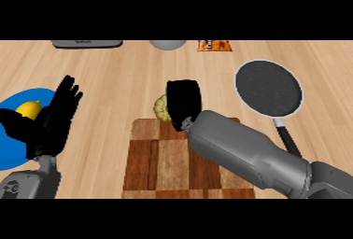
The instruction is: Pick the squash from the cutting board and place it in the pan
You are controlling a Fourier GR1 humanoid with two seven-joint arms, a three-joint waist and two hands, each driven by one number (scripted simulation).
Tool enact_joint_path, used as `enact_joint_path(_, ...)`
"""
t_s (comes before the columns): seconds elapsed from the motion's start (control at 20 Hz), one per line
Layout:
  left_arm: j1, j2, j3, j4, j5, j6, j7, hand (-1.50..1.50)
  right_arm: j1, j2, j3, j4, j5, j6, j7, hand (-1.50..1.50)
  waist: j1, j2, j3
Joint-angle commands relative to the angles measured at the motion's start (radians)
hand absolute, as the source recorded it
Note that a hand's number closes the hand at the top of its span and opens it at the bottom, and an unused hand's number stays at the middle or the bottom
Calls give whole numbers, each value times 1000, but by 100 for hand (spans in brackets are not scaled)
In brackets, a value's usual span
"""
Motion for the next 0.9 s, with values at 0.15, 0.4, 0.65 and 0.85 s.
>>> enact_joint_path(0.15, 8, -2, 19, 38, 2, -23, -48, 0, -87, -149, -26, -254, 200, -36, 169, 150, -15, -3, -1)
enact_joint_path(0.4, 21, -3, 22, -12, 13, -29, -6, 0, -49, -219, -135, -461, 218, 82, 282, 150, 2, 1, -1)
enact_joint_path(0.65, -36, -7, 24, 46, -14, -21, -13, 0, -11, -317, -278, -455, 229, 74, 216, 150, 5, 8, -1)
enact_joint_path(0.85, 11, 9, 29, 0, 3, -60, -12, 0, 74, -372, -362, -366, 274, -14, 106, 150, 24, 12, -1)
